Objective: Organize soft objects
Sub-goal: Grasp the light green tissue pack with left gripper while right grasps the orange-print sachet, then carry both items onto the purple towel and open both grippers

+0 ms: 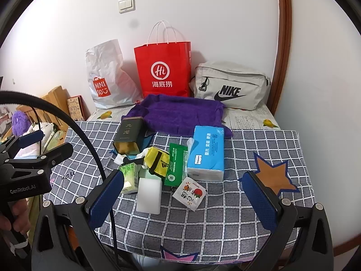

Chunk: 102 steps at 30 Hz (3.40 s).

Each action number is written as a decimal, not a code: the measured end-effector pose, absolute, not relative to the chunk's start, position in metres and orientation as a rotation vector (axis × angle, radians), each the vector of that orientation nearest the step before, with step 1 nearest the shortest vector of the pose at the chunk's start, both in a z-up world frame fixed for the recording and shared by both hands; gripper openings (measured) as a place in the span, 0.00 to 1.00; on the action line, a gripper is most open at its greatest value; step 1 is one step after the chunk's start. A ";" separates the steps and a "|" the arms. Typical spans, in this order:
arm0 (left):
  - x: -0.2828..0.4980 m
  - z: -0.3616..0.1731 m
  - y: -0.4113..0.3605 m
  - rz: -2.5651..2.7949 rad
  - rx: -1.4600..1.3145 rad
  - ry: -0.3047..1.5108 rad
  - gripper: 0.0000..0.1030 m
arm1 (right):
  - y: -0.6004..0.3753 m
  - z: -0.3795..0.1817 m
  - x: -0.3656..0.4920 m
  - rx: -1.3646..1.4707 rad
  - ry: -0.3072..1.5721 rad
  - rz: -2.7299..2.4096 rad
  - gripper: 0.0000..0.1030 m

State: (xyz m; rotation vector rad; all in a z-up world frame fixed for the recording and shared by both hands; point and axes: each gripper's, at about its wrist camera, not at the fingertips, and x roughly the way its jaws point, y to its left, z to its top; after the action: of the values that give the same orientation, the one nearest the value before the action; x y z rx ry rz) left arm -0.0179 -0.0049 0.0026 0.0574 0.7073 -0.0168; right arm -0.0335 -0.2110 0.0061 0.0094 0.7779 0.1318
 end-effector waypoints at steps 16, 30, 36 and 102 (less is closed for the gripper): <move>0.017 -0.042 0.010 -0.031 0.020 0.831 1.00 | -0.221 -0.022 -0.015 0.024 0.849 0.112 1.00; 0.074 -0.138 0.000 -0.123 -0.043 1.048 0.97 | -0.242 -0.086 0.022 0.057 0.997 0.064 1.00; 0.093 -0.167 -0.001 -0.143 -0.067 1.100 0.90 | -0.250 -0.106 0.033 0.059 1.045 0.040 1.00; 0.094 -0.114 0.050 -0.172 -0.099 0.958 0.60 | -0.262 -0.133 0.064 0.129 1.063 0.243 0.09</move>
State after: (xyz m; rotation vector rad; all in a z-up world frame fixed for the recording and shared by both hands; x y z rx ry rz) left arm 0.0939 0.0504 -0.1144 -0.0987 0.9584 -0.1723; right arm 0.0642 -0.2617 -0.1327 0.1291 1.0631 0.2426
